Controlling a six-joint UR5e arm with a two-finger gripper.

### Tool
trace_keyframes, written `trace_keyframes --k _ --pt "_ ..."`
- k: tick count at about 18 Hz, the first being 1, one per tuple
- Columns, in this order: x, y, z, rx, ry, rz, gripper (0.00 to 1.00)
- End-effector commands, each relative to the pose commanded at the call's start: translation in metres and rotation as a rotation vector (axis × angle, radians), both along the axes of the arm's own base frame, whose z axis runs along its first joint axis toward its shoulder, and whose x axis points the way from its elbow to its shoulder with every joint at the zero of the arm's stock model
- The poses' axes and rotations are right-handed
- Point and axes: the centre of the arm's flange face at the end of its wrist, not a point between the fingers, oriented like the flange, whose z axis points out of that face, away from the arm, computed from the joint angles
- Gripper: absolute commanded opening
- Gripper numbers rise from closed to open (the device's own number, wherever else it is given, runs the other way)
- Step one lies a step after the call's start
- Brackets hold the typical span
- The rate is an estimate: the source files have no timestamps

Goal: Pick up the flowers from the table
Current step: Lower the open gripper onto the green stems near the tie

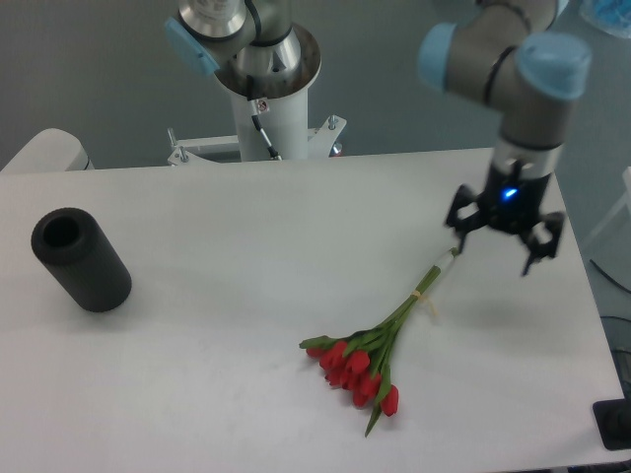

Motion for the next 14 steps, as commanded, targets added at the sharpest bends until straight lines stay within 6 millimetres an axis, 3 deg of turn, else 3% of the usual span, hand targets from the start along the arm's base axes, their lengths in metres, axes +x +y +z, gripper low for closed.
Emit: trace_keyframes --k 5,10,14 --pt "0.026 0.034 -0.042 -0.150 0.013 -0.061 1.00" --pt "0.031 0.051 -0.075 -0.173 -0.020 -0.100 1.00" --pt "0.035 0.052 -0.102 -0.185 -0.050 -0.098 1.00"
